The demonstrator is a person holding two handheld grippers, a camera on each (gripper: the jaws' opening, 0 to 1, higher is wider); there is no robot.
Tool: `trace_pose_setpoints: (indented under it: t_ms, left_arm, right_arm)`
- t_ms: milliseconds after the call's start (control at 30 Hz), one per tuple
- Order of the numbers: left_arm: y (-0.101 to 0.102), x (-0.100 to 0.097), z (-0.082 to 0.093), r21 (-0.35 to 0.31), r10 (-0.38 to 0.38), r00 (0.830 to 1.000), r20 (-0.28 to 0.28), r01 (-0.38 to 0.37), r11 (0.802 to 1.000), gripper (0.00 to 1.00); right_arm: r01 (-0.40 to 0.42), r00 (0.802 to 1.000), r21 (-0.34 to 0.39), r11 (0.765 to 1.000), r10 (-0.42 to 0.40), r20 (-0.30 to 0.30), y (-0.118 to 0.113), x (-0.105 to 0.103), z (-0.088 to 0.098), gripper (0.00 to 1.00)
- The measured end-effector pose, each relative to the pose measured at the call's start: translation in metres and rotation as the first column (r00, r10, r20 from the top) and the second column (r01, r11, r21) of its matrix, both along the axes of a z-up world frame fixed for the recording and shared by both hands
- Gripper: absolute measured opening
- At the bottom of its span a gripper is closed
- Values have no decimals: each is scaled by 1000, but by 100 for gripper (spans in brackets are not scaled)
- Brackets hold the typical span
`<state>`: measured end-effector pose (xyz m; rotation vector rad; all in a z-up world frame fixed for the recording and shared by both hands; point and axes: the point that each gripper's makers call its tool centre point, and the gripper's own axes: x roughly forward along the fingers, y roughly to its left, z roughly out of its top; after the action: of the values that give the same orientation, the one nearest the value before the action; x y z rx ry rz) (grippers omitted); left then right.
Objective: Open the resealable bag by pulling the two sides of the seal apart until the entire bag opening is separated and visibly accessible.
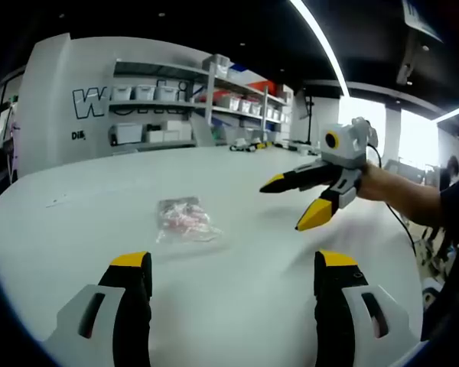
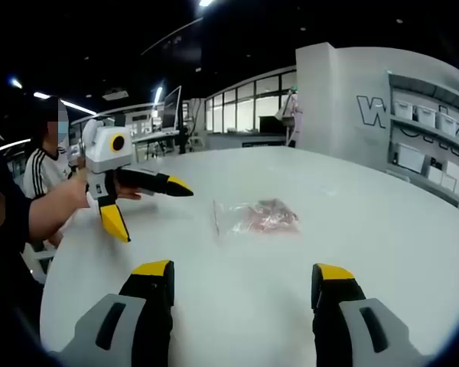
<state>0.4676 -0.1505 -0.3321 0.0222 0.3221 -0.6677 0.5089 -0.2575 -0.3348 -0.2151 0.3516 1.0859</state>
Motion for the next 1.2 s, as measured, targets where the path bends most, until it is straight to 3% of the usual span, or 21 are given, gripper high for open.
trace_pose_setpoints:
  t_ms: [1200]
  left_arm:
    - [1,3,-2,-5,-1,1000,-3,1,1000,86]
  right_arm:
    - [-5,1000,-1,1000,5,-5,9,9,-3,71]
